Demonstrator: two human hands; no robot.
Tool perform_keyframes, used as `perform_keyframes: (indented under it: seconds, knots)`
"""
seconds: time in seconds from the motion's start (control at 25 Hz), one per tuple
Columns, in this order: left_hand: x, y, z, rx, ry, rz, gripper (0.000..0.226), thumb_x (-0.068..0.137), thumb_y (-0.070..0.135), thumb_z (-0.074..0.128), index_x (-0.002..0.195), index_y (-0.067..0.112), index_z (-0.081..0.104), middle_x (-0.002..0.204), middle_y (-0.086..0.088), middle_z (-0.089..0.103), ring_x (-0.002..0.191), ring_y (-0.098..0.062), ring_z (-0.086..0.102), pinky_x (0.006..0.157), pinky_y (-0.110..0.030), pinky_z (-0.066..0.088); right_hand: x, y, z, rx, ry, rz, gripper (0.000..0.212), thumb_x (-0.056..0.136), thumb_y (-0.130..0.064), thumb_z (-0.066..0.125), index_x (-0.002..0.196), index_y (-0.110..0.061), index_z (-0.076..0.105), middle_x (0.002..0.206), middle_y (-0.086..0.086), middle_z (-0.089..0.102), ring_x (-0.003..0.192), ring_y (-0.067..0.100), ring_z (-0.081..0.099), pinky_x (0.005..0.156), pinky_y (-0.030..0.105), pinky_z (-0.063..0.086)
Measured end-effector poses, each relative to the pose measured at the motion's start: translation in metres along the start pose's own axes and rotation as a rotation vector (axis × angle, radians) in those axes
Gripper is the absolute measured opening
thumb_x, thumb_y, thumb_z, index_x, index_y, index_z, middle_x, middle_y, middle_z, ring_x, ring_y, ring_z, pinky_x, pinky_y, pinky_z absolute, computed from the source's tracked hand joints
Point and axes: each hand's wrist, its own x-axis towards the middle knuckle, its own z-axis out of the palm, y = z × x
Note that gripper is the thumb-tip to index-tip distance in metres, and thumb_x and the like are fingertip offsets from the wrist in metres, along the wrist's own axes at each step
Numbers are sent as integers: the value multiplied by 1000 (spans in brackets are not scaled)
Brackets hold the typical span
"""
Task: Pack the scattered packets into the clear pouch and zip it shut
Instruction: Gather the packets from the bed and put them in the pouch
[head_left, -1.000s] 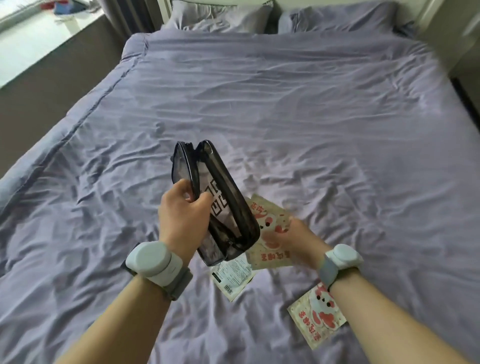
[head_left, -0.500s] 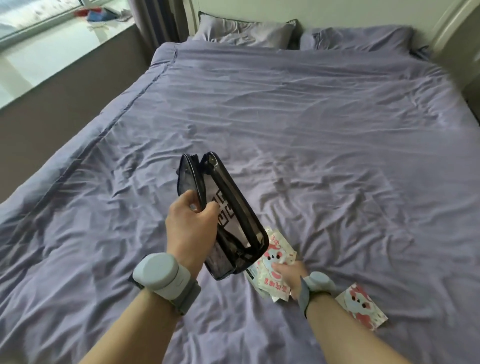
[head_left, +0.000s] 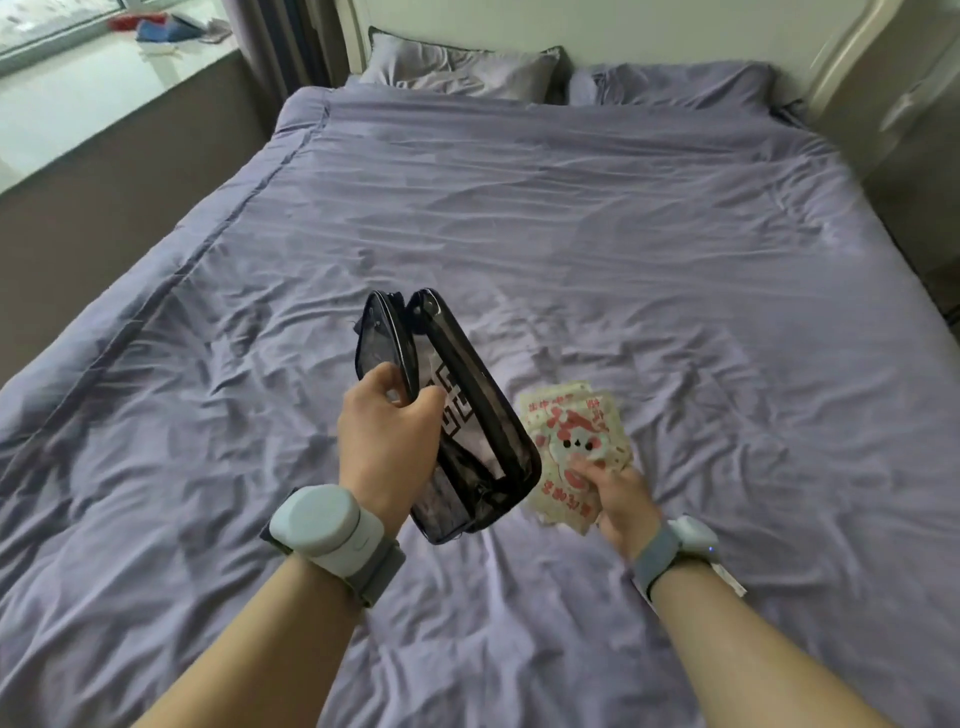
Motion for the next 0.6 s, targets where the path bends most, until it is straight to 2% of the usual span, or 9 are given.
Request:
perform_keyframes:
  seconds: [0.04,0.16,0.24,0.28,0.4,0.52,0.6]
  knots:
    - [0,1,6,0,-5,2,27,79,27,61,89,1,62,66,-23,58,57,-23,51,52,-40,43,1,-13,-3,34,-23,2,63,58,-26,99,113,-6,75,110,17,79,100,38,76,89,59,61]
    - [-7,0,27,22,-40,7,32,77,30,60,91,1,64,72,-29,62,58,-26,52,50,-44,46,-2,-52,-22,109,-91,-12,37,87,-12,78,122,-7,71,111,15,79,98,32,76,81,48,64]
    - [-15,-2,44,78,-67,27,33,76,29,58,91,0,63,70,-27,57,58,-27,49,49,-51,48,-1,-60,-50,152,-93,20,34,93,-11,71,127,-5,69,112,14,78,99,30,76,82,49,63]
    - [-22,-4,54,106,-82,29,33,75,28,56,90,-2,61,68,-22,52,58,-26,47,49,-53,48,-2,-55,-71,156,-69,44,34,95,-13,70,128,-5,68,113,14,77,101,31,75,84,51,62]
    - [-46,-17,86,147,-109,12,31,75,26,55,88,-2,60,64,-9,47,58,-24,43,51,-43,44,-7,-23,-134,106,13,177,29,100,-26,64,124,-11,69,114,11,75,106,30,70,83,48,57]
    - [-74,-43,123,180,-141,2,38,75,28,56,94,-5,61,66,-11,45,60,-23,41,52,-41,42,-8,18,-189,69,112,242,16,97,-24,69,112,-19,71,114,11,75,96,28,71,73,45,58]
    - [-91,-63,145,211,-149,-11,37,74,30,56,92,-1,61,65,-10,47,59,-23,43,49,-46,47,-6,44,-213,85,142,291,25,95,-23,72,119,-17,70,112,12,77,92,30,73,65,46,61]
